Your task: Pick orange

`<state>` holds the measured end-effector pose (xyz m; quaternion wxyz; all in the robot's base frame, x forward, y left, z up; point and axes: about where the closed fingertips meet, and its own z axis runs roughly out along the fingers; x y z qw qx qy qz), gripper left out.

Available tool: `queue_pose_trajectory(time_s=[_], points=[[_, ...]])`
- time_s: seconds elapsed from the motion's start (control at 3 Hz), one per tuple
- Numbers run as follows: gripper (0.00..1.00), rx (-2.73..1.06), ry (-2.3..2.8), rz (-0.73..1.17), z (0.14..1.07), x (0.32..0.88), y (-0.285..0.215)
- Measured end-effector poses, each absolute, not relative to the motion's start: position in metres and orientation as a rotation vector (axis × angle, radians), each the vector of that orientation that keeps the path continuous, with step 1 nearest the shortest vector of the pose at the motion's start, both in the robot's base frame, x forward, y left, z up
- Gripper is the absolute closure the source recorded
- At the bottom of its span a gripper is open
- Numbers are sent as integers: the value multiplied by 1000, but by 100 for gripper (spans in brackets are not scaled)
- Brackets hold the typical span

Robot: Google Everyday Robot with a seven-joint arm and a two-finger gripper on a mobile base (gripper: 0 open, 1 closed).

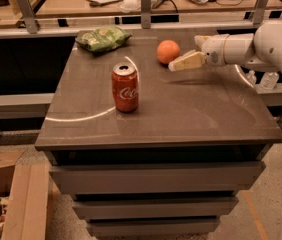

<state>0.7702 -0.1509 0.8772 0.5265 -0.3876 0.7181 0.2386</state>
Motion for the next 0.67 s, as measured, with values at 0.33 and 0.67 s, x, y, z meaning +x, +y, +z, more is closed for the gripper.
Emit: queue_pose_trajectory(time_s=[0.33, 0.67], points=[[0, -908, 1745, 538, 869, 786, -140], [0, -911, 1762, 528, 865, 797, -130]])
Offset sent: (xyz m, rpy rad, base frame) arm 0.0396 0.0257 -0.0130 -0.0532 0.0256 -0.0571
